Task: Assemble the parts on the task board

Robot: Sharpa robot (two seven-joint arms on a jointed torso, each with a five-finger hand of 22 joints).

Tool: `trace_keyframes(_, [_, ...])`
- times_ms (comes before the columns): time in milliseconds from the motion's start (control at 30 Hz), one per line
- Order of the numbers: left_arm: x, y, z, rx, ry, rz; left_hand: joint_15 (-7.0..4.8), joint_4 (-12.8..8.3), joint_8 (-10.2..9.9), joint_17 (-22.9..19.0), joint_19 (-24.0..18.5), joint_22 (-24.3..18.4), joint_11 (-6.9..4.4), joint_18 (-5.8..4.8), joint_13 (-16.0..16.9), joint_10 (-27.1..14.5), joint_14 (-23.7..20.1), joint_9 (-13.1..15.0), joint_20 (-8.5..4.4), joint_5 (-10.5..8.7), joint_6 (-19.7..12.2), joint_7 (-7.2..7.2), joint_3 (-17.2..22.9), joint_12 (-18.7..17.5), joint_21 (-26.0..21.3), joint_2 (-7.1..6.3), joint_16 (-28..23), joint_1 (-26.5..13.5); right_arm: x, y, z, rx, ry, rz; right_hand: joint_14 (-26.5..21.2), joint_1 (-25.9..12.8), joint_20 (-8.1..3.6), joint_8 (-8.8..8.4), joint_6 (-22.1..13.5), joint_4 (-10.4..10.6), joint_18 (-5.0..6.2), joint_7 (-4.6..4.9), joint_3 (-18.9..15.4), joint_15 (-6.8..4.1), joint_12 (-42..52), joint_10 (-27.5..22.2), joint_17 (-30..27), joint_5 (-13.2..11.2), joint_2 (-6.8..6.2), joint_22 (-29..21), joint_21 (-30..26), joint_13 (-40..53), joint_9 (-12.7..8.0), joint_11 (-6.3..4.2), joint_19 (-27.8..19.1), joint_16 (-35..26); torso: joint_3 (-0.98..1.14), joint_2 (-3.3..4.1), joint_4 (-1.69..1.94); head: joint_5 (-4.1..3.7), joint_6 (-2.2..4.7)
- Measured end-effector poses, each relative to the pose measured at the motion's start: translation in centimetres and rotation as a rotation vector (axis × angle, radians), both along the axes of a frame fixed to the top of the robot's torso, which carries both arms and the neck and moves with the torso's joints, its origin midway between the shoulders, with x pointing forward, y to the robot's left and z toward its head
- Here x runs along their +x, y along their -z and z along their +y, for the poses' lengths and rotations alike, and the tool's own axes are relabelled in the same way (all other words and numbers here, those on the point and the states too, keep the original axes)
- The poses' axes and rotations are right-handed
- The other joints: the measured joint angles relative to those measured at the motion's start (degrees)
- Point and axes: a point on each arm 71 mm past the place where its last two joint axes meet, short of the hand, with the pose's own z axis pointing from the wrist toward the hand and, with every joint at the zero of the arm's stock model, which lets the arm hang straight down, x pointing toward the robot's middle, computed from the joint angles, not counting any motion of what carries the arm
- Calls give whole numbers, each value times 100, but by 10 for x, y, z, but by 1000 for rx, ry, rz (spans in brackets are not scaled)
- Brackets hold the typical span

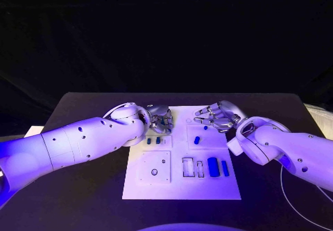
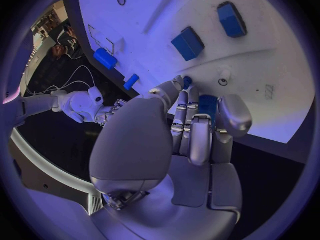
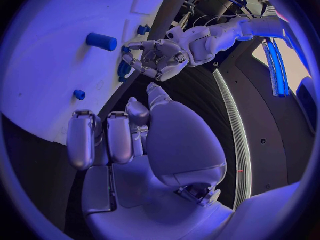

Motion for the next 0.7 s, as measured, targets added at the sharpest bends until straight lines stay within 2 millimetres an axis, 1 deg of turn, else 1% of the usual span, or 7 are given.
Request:
trace_keyframes(33, [0, 0, 0, 1, -1, 0, 0, -1, -13, 0, 0, 13, -1, -1, -10, 19, 0, -9, 0, 0, 12, 10, 45, -29, 0, 30, 0, 30, 0, 0, 0, 0, 0, 0, 0, 0, 0, 0, 0, 0, 0, 0, 0, 0, 0, 0, 0, 0, 0, 0, 0, 0, 0, 0, 0, 0, 0, -1, 0, 1, -1])
trace_keyframes(100, [0, 0, -1, 3, -3, 0, 0, -12, -31, 0, 0, 26, -2, 0, -17, 20, 0, -18, 0, 0, 22, 20, 57, -29, 1, 28, 0, 28, 0, 0, 0, 0, 0, 0, 0, 0, 0, 0, 0, 0, 0, 0, 0, 0, 0, 0, 0, 0, 0, 0, 0, 0, 0, 0, 0, 0, -1, -1, 0, 0, -2])
trace_keyframes(167, [0, 0, -1, 5, -5, 0, -12, -39, -36, 0, 0, 55, -9, 0, -23, 68, 12, -29, 0, 0, 22, 20, 114, -29, 41, 58, 11, 58, 0, 0, 0, 0, 0, 0, 0, 0, 0, 0, 0, 0, 0, 0, 0, 0, 0, 0, 0, 0, 0, 0, 0, 0, 0, 0, 0, 0, 0, -3, 0, -8, -5])
trace_keyframes(233, [1, 1, -1, 8, -7, 2, -20, -55, -36, 0, 21, 84, -15, 0, -30, 74, 20, -37, -21, 0, 42, -1, 130, -29, 96, 58, 28, 58, 0, 0, 0, 0, 0, 1, 0, 0, 0, 0, 0, 0, 0, 0, 0, 0, 0, 0, 0, 0, 0, 0, 0, 0, 0, 0, 0, 0, 2, -4, 1, -12, -13])
trace_keyframes(467, [1, 2, 0, 26, -15, 16, -20, -86, -82, -1, 21, 158, -30, 0, -30, 131, 20, -55, -20, 0, 42, -1, 193, -29, 164, 58, 28, 58, 0, 0, 0, 0, -1, 1, 0, 0, 0, 0, 0, 0, 0, 0, 0, 0, 0, 0, 0, 0, 0, 0, 0, 0, 0, 0, 0, 0, 3, -6, 4, -13, -30])
trace_keyframes(500, [1, 2, 0, 29, -16, 18, -19, -86, -82, -1, 31, 168, -46, 0, -31, 146, 20, -62, -31, 0, 42, -1, 193, -29, 187, 81, 28, 81, 0, 0, 0, 1, -1, 1, 0, 0, 0, 0, 0, 0, 0, 0, 0, 0, 0, 0, 1, 0, 0, 0, 0, 0, 0, 0, 0, 0, 3, -6, 4, -13, -30])
trace_keyframes(700, [2, 1, -1, 38, -19, 23, -19, -108, -115, -1, 41, 197, -32, 0, -37, 173, 20, -79, -41, 0, 42, -1, 215, -29, 223, 81, 28, 81, 0, 0, 1, 1, -2, 2, 0, 0, 0, 0, 0, 0, 0, 0, 0, 0, 0, 1, 0, 0, 0, 0, 0, 0, 0, 0, 0, 0, 3, -3, 0, -19, -30])
